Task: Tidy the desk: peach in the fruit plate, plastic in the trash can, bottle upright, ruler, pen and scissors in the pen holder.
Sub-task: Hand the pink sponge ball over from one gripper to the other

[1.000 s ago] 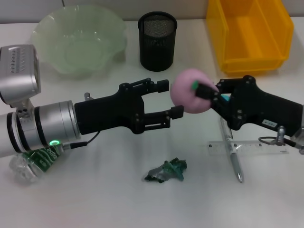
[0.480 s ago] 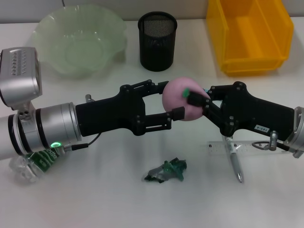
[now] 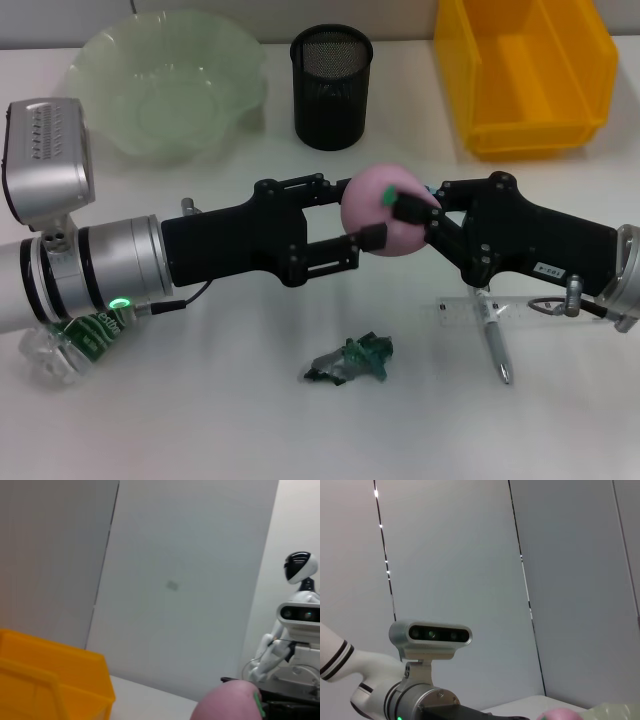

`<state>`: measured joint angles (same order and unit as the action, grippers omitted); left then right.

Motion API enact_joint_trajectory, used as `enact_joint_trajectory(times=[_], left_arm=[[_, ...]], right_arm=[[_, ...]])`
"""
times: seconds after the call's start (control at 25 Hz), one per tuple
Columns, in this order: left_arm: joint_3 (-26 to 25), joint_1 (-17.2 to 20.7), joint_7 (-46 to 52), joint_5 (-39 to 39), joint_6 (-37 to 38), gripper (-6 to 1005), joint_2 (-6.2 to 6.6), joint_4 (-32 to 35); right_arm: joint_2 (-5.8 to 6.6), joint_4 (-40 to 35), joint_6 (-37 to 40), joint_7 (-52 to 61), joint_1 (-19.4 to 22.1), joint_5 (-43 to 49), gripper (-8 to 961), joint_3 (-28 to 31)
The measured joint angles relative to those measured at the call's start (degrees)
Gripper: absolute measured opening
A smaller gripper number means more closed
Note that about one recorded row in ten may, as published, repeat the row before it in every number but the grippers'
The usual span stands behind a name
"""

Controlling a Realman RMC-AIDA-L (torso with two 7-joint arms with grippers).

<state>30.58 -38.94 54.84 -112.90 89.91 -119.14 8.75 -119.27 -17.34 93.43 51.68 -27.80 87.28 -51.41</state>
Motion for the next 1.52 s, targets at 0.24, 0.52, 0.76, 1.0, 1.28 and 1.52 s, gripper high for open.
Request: enact_joint_trajectory(times=[0.24, 0.52, 0.76, 1.0, 1.28, 1.52], left_arm=[[-0.35, 0.06, 0.58, 0.12, -0.40, 618, 0.08, 0.03], [-0.33, -0.03, 0.33, 0.26, -0.73, 390, 0.04, 0.00], [0.08, -0.21, 0.32, 0.28, -0.80, 309, 0.10, 0.11], [0.00, -0.21, 0.32, 0.24, -0.83, 265, 0.13, 0.12], [-0.25, -0.18, 0.51, 0.22, -0.84, 212, 0.13, 0.13], [-0.35, -0.31, 0.41, 0.22, -0.92, 181, 0.07, -0.04]], right_arm=[[0.00, 0.24, -0.23, 0.00, -0.16, 0.00, 28, -0.06], [0.00, 0.31, -0.34, 0.00, -0.15, 0.00, 28, -0.09], [0.00, 0.31, -0.36, 0.00, -0.15, 0.15, 28, -0.09], [0.00, 0.29, -0.36, 0.01, -0.22, 0.69, 28, -0.09], [0.05, 0.29, -0.98, 1.46, -0.39, 0.72, 65, 0.00], [-0.02, 0.31, -3.33, 3.33, -0.95, 0.59, 200, 0.00]])
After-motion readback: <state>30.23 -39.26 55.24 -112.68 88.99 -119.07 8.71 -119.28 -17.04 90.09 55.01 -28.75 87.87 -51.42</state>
